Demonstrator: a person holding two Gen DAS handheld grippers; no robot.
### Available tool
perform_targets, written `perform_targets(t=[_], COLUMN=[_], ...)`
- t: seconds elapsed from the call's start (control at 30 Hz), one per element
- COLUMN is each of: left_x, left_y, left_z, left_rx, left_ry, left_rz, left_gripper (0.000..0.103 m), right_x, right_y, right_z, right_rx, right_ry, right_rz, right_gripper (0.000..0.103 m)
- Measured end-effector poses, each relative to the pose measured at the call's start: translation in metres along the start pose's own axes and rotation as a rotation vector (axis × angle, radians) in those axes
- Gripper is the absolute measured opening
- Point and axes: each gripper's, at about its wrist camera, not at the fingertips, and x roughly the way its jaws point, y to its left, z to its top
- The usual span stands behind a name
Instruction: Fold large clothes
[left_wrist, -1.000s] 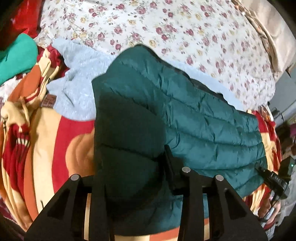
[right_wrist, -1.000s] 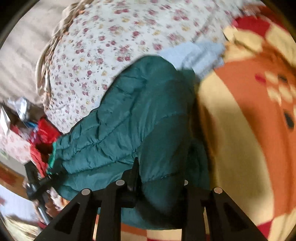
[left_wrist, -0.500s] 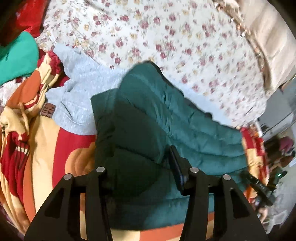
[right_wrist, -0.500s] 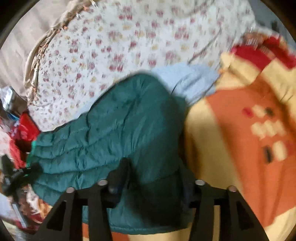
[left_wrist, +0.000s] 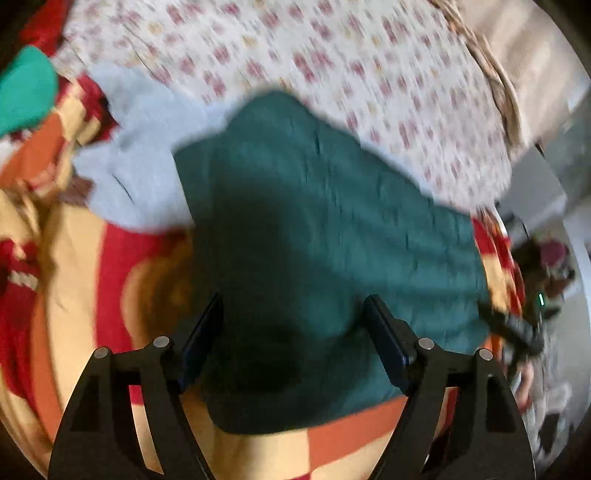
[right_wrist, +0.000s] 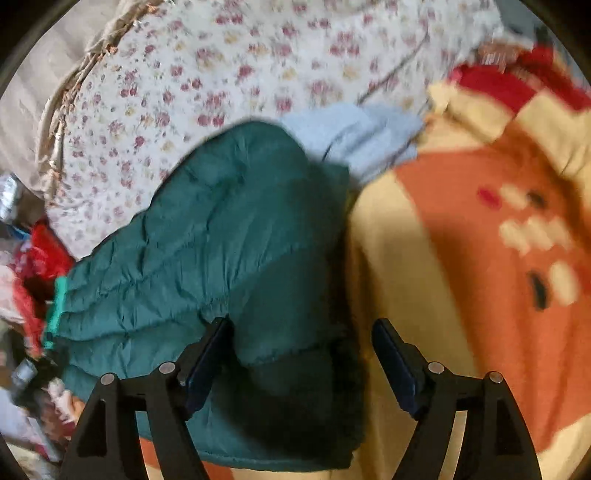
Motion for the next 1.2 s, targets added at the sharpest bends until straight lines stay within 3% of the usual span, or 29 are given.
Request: perform_targets(t=[0.07, 0.17, 0.2, 0.23, 0.27, 0.3, 0.37, 0.43, 0.5, 0.57, 0.6, 0.67, 0.8, 0.97, 1.07, 1.2], left_x=[0.012, 0.030, 0.034, 0.039, 0.043, 0.044, 0.042, 0.031, 0.030, 0.033, 0.032, 0.027, 0.010, -0.005, -0.026, -0.062], left_y=[0.006, 0.000, -0.005, -0.011, -0.017, -0.018, -0.019, -0.029, -0.038, -0.041, -0.040, -0.041, -0.040, -0.027, -0.017, -0.017], left_z=[-0.012, -0.013, -0.011, -0.009, -0.005, -0.002, 0.005, 0.008, 0.008, 0.008, 0.006, 0.002, -0.001, 0.006, 0.010, 0.010], left_rx=[-0.005, -0.014, -0.007, 0.002, 0.010, -0.001, -0.071, -0.069, -0.030, -0.026, -0.027, -0.023, -0.006, -0.075, -0.115, -0.107], left_ry=[0.018, 0.005, 0.001, 0.002, 0.016, 0.026, 0.060, 0.037, 0.033, 0.022, 0.012, -0.007, -0.044, -0.063, -0.121, -0.216], left_rz=[-0.062, -0.064, -0.049, -0.027, -0.012, -0.018, -0.112, -0.116, -0.069, 0.001, 0.029, 0.061, 0.106, 0.081, 0.079, 0.179], left_gripper=[0.083, 0.100, 0.101, 0.101, 0.092, 0.066, 0.030, 0.030, 0.035, 0.048, 0.053, 0.053, 0.056, 0.056, 0.056, 0.056], right_x=[0.015, 0.020, 0.021, 0.022, 0.024, 0.024, 0.012, 0.002, 0.003, 0.009, 0.010, 0.003, -0.022, -0.060, -0.072, -0.081], right_y=[-0.015, -0.017, -0.016, -0.014, -0.014, -0.016, -0.016, -0.017, -0.016, -0.014, -0.013, -0.011, -0.003, 0.006, 0.013, 0.026], right_z=[-0.002, -0.002, -0.001, 0.000, 0.001, 0.003, 0.007, 0.007, 0.006, 0.005, 0.004, 0.002, 0.005, 0.002, -0.009, -0.032], right_rx=[0.062, 0.068, 0.069, 0.076, 0.099, 0.138, 0.141, 0.145, 0.132, 0.123, 0.129, 0.141, 0.102, 0.049, 0.006, -0.039], right_ry=[0.049, 0.017, 0.017, 0.021, 0.050, 0.061, 0.046, 0.010, -0.016, -0.016, -0.022, -0.049, -0.132, -0.222, -0.237, -0.253], right_rz=[0.110, 0.166, 0.169, 0.190, 0.236, 0.263, 0.304, 0.312, 0.248, 0.176, 0.158, 0.141, 0.055, -0.026, -0.065, -0.103], right_gripper=[0.092, 0.098, 0.098, 0.084, 0.059, 0.056, 0.042, 0.041, 0.043, 0.061, 0.064, 0.066, 0.067, 0.069, 0.069, 0.069])
